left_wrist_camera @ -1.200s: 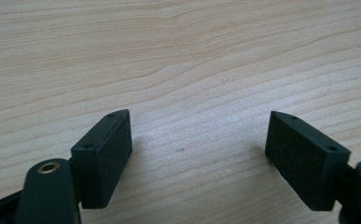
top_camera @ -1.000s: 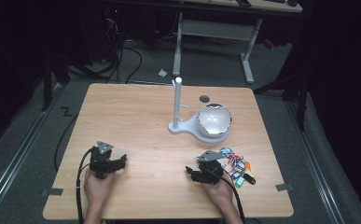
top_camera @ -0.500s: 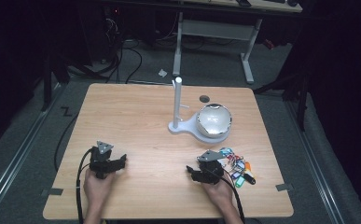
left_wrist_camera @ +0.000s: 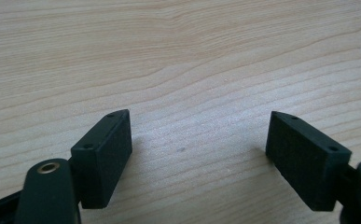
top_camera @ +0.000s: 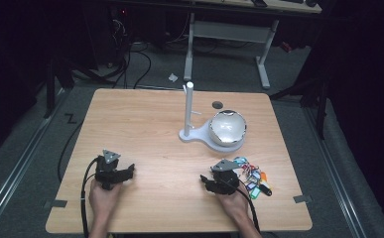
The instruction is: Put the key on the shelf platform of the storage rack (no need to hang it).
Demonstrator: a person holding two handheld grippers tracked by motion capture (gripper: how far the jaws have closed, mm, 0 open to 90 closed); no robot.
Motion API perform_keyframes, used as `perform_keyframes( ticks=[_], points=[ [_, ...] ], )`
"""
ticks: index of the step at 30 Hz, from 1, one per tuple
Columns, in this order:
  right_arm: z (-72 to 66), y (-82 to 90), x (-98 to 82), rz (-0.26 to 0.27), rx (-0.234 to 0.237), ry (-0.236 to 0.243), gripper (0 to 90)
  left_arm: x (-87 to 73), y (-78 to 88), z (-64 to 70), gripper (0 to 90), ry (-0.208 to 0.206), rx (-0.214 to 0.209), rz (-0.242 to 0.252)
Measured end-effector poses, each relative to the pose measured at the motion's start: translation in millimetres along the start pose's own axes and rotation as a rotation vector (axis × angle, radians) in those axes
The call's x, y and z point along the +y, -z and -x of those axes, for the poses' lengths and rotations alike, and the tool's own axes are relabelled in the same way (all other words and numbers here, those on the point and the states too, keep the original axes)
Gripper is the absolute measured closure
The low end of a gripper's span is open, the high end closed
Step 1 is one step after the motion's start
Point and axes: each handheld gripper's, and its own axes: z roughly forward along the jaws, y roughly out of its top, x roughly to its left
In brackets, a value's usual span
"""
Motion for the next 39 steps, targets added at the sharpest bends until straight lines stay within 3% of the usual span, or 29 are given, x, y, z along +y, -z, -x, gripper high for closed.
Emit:
perform_keyframes(
  ticks=[5,9,16,22,39],
  points=[
    [1.1,2.7,0.4,0.003,0.0,-0.022,45.9,0.1,-0.2,0.5,23.0,-0.003,0.002,-0.001],
    [0.8,4.7,-0.1,0.003,-0.005,-0.007,45.6,0.1,0.0,0.3,23.0,-0.003,0.0,-0.002],
    [5.6,14.5,-3.0,0.015,0.002,-0.053,44.9,0.1,-0.2,0.6,22.9,-0.004,0.002,-0.001],
    [9.9,24.2,-4.1,0.034,-0.007,-0.052,44.8,0.1,-0.2,0.8,22.9,-0.005,0.003,-0.001],
    [41.4,60.6,-8.8,0.069,-0.106,-0.112,44.9,0.1,-0.3,1.0,22.8,-0.006,0.005,-0.001]
  ],
)
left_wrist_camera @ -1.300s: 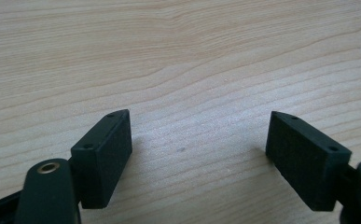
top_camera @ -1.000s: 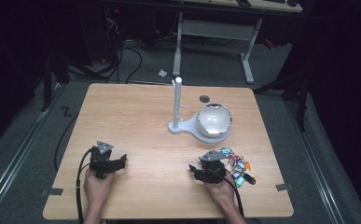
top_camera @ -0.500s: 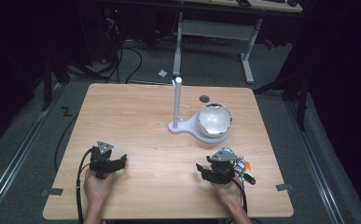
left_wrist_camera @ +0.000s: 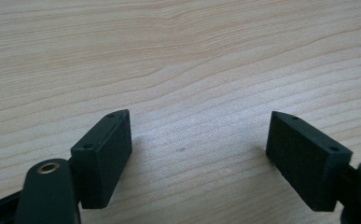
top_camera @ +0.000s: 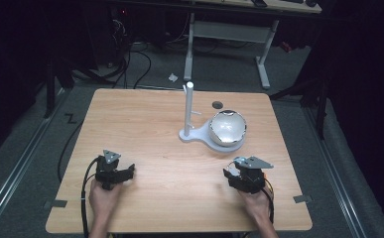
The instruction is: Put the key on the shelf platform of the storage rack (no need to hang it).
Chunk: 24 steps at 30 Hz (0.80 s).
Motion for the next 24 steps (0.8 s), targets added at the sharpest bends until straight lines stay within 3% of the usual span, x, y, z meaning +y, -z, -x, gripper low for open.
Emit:
perform_keyframes(
  ticks=[14,24],
  points=[
    [34.9,14.9,-7.9,-0.03,-0.11,-0.043,43.1,0.0,0.0,0.0,22.7,0.0,0.0,0.0],
    [54.8,10.9,-16.2,-0.08,-0.147,-0.096,42.3,0.0,0.0,0.1,22.8,0.0,0.0,0.0]
  ],
)
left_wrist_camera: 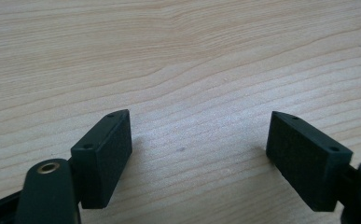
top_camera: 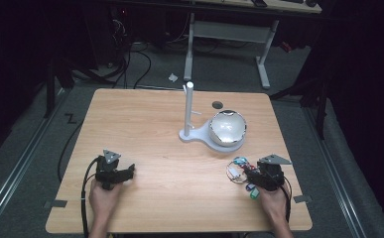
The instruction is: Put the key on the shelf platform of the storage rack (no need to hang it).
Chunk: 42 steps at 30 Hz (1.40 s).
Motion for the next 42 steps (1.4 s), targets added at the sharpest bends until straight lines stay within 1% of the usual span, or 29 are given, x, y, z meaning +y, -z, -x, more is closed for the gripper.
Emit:
perform_keyframes(
  ticks=[6,9,12,15,17,20,22,23,25,26,29,35,36,41,42],
  points=[
    [5.2,-8.0,-2.3,-0.027,-0.002,-0.011,43.4,0.0,0.0,0.0,22.7,0.0,0.0,0.0],
    [6.5,-10.0,-2.2,-0.023,-0.001,-0.021,44.3,0.0,0.0,0.0,22.7,0.0,0.0,0.0],
    [7.4,-11.6,-1.4,-0.022,-0.009,-0.009,45.2,0.0,0.0,0.0,22.7,0.0,0.0,0.0],
    [9.2,-15.8,0.2,-0.049,-0.019,0.004,46.9,0.0,0.0,0.0,22.8,0.0,0.0,0.0],
    [10.2,-19.2,-0.2,-0.064,-0.005,0.001,48.0,0.0,0.0,0.0,22.7,0.0,0.0,0.0],
    [9.2,-23.6,-0.6,-0.074,0.001,0.008,49.8,0.0,0.0,0.0,22.8,0.0,0.0,0.0],
    [7.9,-26.8,-0.3,-0.083,0.007,0.016,53.5,0.0,0.0,0.0,22.7,-0.001,0.001,0.0],
    [8.1,-27.8,-0.6,-0.082,0.019,0.015,57.8,0.0,0.0,0.1,22.7,0.0,0.001,0.0],
    [8.3,-28.1,-0.7,-0.078,0.026,0.013,59.2,0.0,0.0,0.1,22.7,-0.001,0.001,0.0],
    [8.8,-28.8,-0.4,-0.07,0.029,0.023,67.1,0.0,0.0,0.1,22.7,-0.001,0.001,0.0],
    [9.0,-28.8,-0.6,-0.066,0.035,0.028,75.1,0.0,0.0,0.1,22.7,-0.001,0.001,0.0],
    [9.9,-28.2,-0.8,-0.061,0.046,0.031,76.5,0.0,0.0,0.1,22.7,-0.001,0.0,0.0],
    [11.7,-27.3,-1.0,-0.056,0.058,0.023,77.0,0.0,0.0,0.1,22.7,0.0,0.0,0.0],
    [15.3,-23.4,-1.3,-0.033,0.075,0.003,79.9,0.0,0.0,0.0,22.7,0.0,0.0,0.0],
    [18.1,-18.4,-0.2,-0.014,0.083,-0.003,80.7,0.0,0.0,0.1,22.7,0.0,0.0,0.0]
  ],
)
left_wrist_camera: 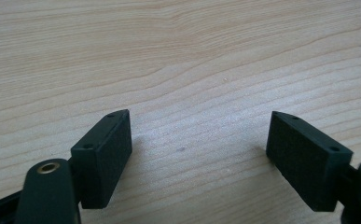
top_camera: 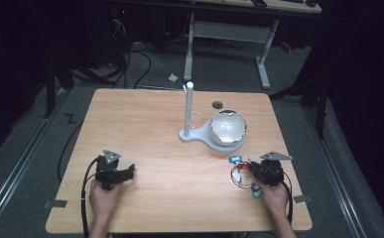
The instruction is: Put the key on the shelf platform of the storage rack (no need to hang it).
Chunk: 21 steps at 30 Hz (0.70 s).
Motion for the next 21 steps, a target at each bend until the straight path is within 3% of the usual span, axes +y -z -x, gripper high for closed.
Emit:
perform_keyframes(
  ticks=[9,21],
  points=[
    [4.7,11.7,0.4,0.016,0.006,0.004,81.0,0.0,0.0,-0.1,22.7,0.0,0.0,0.0],
    [4.7,50.8,23.0,0.1,-0.013,0.064,81.1,0.0,0.0,0.0,22.8,0.0,0.0,0.0]
  ],
)
